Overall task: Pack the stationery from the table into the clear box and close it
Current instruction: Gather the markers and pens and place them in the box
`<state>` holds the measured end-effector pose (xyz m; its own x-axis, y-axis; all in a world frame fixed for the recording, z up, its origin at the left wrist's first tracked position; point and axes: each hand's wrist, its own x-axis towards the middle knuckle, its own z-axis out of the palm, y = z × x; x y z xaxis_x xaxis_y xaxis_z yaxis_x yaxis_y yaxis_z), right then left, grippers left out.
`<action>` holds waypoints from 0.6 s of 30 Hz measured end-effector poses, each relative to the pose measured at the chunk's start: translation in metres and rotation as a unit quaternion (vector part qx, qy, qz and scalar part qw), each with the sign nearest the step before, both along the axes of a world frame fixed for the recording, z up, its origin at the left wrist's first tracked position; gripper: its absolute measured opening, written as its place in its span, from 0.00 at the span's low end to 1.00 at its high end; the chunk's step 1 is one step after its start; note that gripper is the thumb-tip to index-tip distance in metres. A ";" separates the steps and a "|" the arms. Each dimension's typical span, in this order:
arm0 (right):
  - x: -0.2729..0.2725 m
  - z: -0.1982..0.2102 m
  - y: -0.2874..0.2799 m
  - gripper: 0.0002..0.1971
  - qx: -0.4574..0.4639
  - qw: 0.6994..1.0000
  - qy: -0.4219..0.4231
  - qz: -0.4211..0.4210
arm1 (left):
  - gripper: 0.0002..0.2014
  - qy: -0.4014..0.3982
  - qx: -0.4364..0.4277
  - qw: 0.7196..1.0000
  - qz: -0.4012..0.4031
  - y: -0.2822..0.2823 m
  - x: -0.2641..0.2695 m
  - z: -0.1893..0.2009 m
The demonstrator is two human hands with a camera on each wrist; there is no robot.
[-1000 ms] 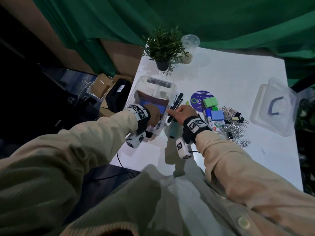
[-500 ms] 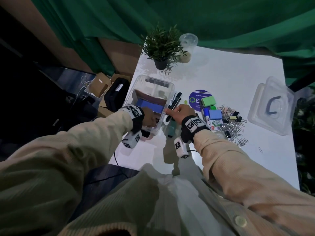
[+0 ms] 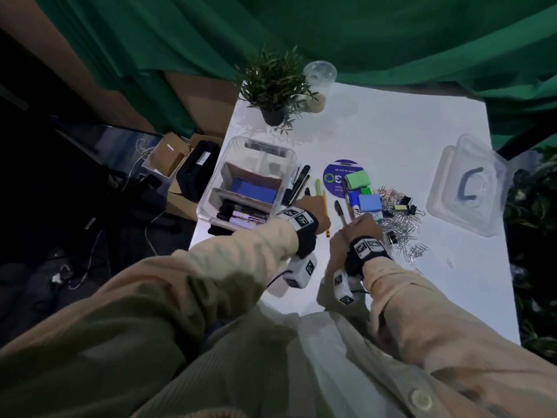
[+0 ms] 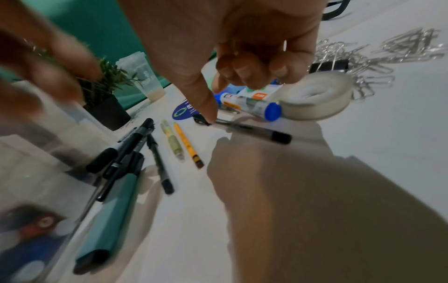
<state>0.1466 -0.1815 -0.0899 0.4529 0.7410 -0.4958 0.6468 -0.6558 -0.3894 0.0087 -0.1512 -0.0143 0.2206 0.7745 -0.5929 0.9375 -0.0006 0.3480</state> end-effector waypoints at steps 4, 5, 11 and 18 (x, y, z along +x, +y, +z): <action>0.020 -0.005 0.000 0.08 0.011 1.000 0.003 0.023 | 0.32 0.091 -0.004 0.996 -0.012 -0.002 0.003 -0.037; 0.025 -0.007 0.001 0.08 0.017 0.999 0.003 0.027 | 0.33 0.108 0.005 0.994 -0.015 -0.002 0.002 -0.041; 0.040 -0.009 0.008 0.08 0.021 0.999 0.010 0.048 | 0.21 0.178 0.057 0.982 -0.033 0.002 -0.007 -0.054; 0.040 -0.005 0.026 0.06 0.001 0.994 0.012 0.112 | 0.20 0.129 0.043 0.991 0.003 0.007 -0.013 -0.062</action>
